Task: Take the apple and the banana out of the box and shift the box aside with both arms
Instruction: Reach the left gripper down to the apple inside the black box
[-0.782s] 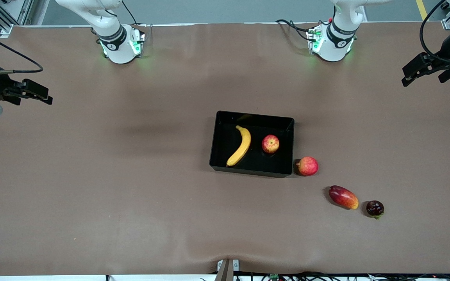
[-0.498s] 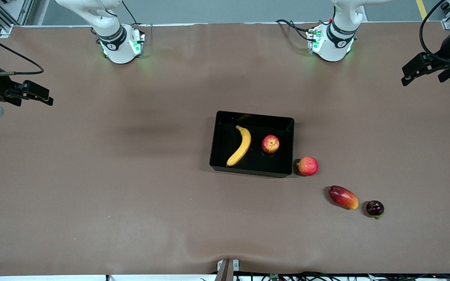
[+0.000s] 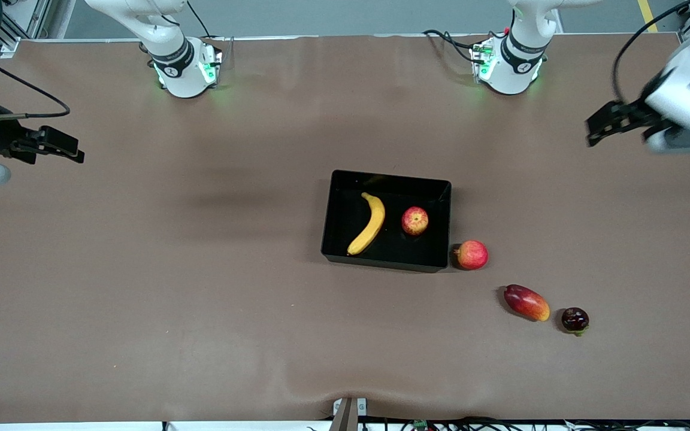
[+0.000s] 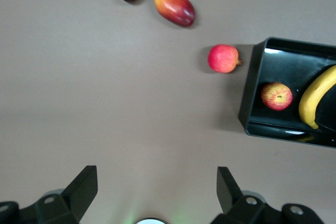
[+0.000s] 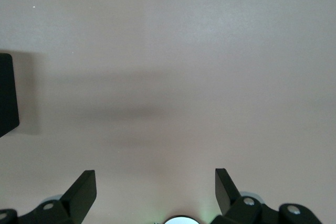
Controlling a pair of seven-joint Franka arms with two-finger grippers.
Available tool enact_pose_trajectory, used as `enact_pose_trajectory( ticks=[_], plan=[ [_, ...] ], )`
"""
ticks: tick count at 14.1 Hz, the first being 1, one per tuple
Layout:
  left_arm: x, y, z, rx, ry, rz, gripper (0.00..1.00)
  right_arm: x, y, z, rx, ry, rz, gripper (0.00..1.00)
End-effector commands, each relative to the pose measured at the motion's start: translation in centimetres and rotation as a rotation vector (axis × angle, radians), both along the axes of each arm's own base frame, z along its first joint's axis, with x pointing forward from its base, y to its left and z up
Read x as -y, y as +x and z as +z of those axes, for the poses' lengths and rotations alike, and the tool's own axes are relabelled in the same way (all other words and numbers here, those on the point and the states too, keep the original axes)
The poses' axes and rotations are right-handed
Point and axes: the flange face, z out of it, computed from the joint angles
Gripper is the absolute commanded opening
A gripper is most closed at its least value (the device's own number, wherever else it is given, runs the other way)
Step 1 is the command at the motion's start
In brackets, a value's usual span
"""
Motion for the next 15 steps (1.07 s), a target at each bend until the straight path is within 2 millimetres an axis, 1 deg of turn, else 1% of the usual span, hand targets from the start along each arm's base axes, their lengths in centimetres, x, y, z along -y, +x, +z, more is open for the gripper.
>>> enact_pose_trajectory(
  ticks=[1, 3, 4, 5, 6, 8, 9, 10, 11, 13, 15],
  plan=[
    [5.2, 1.7, -3.3, -0.031, 0.0, 0.046, 1.0, -0.7, 0.4, -0.5, -0.005, 0.005, 0.019, 1.0],
    [9.1, 2.8, -7.1, -0.05, -0.006, 0.141, 1.0, -0.3, 1.0, -1.6, -0.023, 0.01, 0.011, 1.0],
    [11.3, 2.8, -9.1, -0.042, -0.012, 0.191, 1.0, -0.2, 1.3, -2.0, -0.024, 0.012, 0.01, 1.0],
    [13.0, 2.7, -10.8, -0.023, -0.015, 0.246, 1.0, -0.4, 1.6, -2.6, -0.026, 0.012, 0.011, 1.0],
    [14.6, 2.7, -13.0, -0.01, -0.019, 0.291, 1.0, -0.6, 2.0, -3.0, -0.023, 0.013, 0.015, 1.0],
    [16.8, 3.3, -16.6, -0.018, -0.032, 0.38, 1.0, -1.3, 2.8, -4.4, -0.025, 0.02, 0.025, 1.0],
    [18.7, 3.0, -18.2, -0.022, -0.033, 0.425, 1.0, -1.7, 3.1, -5.0, -0.029, 0.021, 0.03, 1.0],
    [20.2, 2.9, -19.9, -0.029, -0.034, 0.483, 1.0, -1.7, 3.5, -5.7, -0.037, 0.021, 0.031, 1.0],
    [21.0, 2.6, -21.4, -0.024, -0.036, 0.529, 1.0, -1.7, 3.7, -6.2, -0.044, 0.022, 0.033, 1.0],
    [21.7, 1.8, -24.8, 0.005, -0.027, 0.561, 1.0, -1.7, 4.2, -7.5, -0.06, 0.025, 0.033, 1.0],
    [23.1, 0.9, -28.5, -0.005, -0.017, 0.611, 1.0, -2.4, 4.8, -8.7, -0.062, 0.03, 0.041, 1.0]
  ],
)
